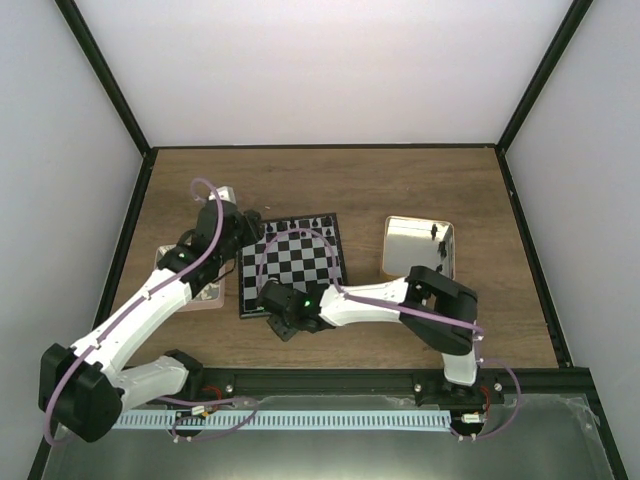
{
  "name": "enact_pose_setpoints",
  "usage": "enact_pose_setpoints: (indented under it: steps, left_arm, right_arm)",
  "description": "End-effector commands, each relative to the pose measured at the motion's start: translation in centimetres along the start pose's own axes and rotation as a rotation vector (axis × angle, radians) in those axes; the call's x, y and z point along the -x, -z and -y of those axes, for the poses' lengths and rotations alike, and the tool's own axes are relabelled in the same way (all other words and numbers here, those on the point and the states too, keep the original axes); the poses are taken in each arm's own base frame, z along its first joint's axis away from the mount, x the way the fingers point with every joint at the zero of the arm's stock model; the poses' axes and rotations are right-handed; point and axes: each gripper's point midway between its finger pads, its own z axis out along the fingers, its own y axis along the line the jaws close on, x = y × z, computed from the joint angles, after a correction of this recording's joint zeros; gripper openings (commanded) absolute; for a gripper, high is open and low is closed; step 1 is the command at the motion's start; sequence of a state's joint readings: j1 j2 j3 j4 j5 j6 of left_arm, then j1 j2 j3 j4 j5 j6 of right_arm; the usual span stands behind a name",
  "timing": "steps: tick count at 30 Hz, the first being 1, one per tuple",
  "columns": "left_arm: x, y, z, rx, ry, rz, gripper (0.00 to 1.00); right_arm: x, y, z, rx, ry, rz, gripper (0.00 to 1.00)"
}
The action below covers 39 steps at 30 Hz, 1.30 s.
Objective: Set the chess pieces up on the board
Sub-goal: Pick up the chess piece at the center of the board, then place the chess piece on the chessboard.
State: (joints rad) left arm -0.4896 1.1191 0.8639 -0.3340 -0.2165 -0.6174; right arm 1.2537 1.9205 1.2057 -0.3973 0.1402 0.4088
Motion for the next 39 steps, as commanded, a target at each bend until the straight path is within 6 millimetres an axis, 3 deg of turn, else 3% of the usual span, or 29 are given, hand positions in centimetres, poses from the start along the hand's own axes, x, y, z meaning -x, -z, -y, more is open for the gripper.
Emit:
enact_pose_setpoints:
  steps: [1,6,13,18,22,26,31,39]
  left_arm:
    - [0.7,0.9,-0.1,-0.02,0.016,0.043,0.64]
    - [1.2,1.6,0.9,-0.087,0.018,0.071,0.64]
    - [2.5,4.0,3.3,-0.258,0.014,0.147,0.69]
    - [2.9,6.0,5.6,-0.428,0.003,0.186,0.7]
    - [1.7,6.8,7.6,-0.579,0.014,0.151,0.7]
    - [0.4,6.6,8.6,-0.664,0.062,0.099,0.69]
    - [-1.4,6.1,9.0,-0.726,0.171,0.038,0.69]
    - [-2.1,5.5,9.0,-0.743,0.225,0.034,0.58]
  right_arm:
    - [3.7,4.3,-0.5,0.052,-0.067,0.163,0.19]
    - [8.0,8.9,0.9,0.173,-0.247,0.338,0.19]
    - [14.5,16.3,6.1,0.288,-0.58,0.597,0.19]
    - [16.5,18.8,11.1,0.368,-0.889,0.658,0.2]
    - [18.1,20.7,12.7,0.509,-1.045,0.69,0.2]
    - [18.9,21.2,12.0,0.641,-1.142,0.66,0.19]
    - [18.6,20.0,11.4,0.703,-1.243,0.575,0.19]
    - [18.3,18.3,10.8,0.734,-1.285,0.492,0.19]
